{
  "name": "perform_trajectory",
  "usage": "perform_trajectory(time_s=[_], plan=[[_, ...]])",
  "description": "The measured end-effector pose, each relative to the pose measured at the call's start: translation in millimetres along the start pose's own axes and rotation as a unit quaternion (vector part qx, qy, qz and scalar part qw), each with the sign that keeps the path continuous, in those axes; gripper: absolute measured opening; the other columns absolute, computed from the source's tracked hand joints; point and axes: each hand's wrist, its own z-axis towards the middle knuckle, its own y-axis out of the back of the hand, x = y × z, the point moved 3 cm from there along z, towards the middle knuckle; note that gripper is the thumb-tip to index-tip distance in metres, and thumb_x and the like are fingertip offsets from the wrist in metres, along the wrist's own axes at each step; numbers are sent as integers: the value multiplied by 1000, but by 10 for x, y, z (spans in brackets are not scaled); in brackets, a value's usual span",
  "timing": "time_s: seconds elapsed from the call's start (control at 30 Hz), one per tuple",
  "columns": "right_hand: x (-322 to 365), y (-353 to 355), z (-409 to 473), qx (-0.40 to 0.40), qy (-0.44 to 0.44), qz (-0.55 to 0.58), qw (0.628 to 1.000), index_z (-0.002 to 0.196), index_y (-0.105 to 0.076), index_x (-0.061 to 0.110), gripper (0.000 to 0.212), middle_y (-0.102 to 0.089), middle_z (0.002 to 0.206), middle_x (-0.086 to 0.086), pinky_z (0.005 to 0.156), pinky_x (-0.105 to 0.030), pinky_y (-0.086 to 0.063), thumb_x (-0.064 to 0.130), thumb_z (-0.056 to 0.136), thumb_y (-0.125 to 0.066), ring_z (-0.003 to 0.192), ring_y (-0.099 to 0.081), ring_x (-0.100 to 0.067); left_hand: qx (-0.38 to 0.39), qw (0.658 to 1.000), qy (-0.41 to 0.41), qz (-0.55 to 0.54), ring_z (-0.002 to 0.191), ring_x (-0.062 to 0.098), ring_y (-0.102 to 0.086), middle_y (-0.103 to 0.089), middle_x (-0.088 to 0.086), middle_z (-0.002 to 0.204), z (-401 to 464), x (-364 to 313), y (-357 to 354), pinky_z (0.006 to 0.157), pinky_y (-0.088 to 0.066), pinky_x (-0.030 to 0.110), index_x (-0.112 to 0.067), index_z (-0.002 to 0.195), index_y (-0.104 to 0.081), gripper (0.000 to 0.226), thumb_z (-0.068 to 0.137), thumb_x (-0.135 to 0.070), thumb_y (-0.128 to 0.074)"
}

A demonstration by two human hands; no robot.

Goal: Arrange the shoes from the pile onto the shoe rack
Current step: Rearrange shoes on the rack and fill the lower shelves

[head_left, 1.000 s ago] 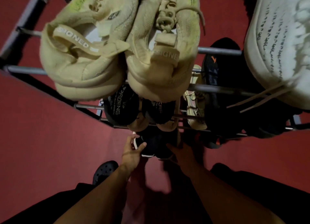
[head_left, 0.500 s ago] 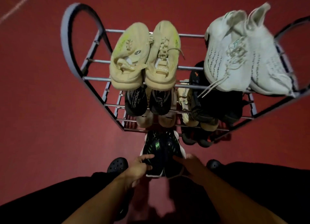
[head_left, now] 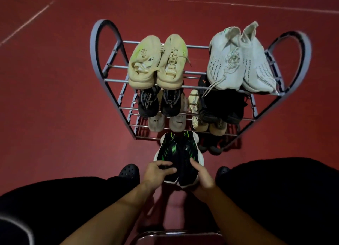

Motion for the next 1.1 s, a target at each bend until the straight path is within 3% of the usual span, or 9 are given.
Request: perform_trajectory(time_s=[0.13, 0.27, 0.4, 0.43, 0.53, 0.6, 0.73, 0.97, 1.1], plan=[[31, 1, -67, 13, -2, 26, 1000, 131, -59, 3, 44, -61, 132, -21, 108, -49, -41, 31, 99, -51, 121, -59, -36, 31, 999, -28, 26, 85, 0, -69, -72, 1, 104, -2, -98, -33, 66, -50, 6, -10, 119, -70, 43, 80, -19, -84], [-27, -5, -70, 15, 2, 24, 1000, 134, -55, -2, 46, -56, 135, -25, 113, -52, -36, 27, 97, -52, 128, -52, -40, 58, 994, -13, 88, 100, 10, -69, -67, 9, 124, 22, -56, -109, 79, -52, 9, -8, 127, -67, 50, 82, -25, -82], [-77, 7, -79, 0, -11, 42, 999, 133, -55, -5, 45, -56, 134, -27, 102, -47, -45, 24, 99, -48, 129, -50, -41, 27, 969, -39, 242, 151, 22, -12, -2, 4, 163, 31, -27, -90, 124, -16, 33, -23, 117, -74, 36, 84, -38, -78], [-90, 3, -81, -6, -13, 50, 999, 133, -55, -5, 45, -56, 135, -27, 98, -45, -49, 24, 99, -48, 125, -52, -41, 34, 964, -51, 260, 151, 21, -8, -5, 1, 162, 48, -20, -101, 125, -12, 34, -24, 114, -76, 30, 87, -38, -75], [-115, -38, -89, -31, -12, 59, 998, 133, -53, -6, 46, -54, 134, -27, 75, -39, -57, 22, 97, -52, 100, -62, -36, 111, 971, -37, 211, 113, 15, -54, -61, 9, 117, 48, 45, -147, 107, -44, 37, -3, 89, -78, 30, 97, -26, -60], [-126, -33, -75, -39, -15, 54, 998, 132, -54, -6, 46, -55, 132, -28, 70, -39, -56, 22, 96, -56, 92, -63, -34, 100, 985, -10, 143, 75, 16, -56, -62, 11, 77, 79, 73, -141, 81, -47, 55, 5, 73, -66, 47, 90, -37, -56], [-127, -36, -41, -58, -5, 34, 998, 126, -62, 0, 41, -64, 124, -22, 66, -37, -56, 22, 92, -60, 97, -67, -37, 10, 995, 64, 72, 49, 16, -51, -54, -3, 51, 45, -94, -82, 51, -41, 25, -14, 47, -52, 62, 79, -64, -71], [-114, -25, 42, -84, -23, 77, 993, 122, -61, -2, 41, -68, 114, -24, 97, -54, -48, 29, 95, -58, 97, -66, -39, 35, 993, 90, -72, 56, 18, -68, -75, 12, 76, 36, -33, -142, 50, -50, 22, -3, 85, -77, 17, 95, -9, -64], [-151, 30, 41, -81, -46, 73, 993, 118, -63, 2, 38, -69, 114, -24, 98, -63, -46, 29, 92, -63, 110, -63, -41, 66, 983, 132, -108, 70, 29, -72, -75, 23, 91, 92, 30, -96, 57, -59, 30, 7, 101, -73, 19, 93, 7, -57]])
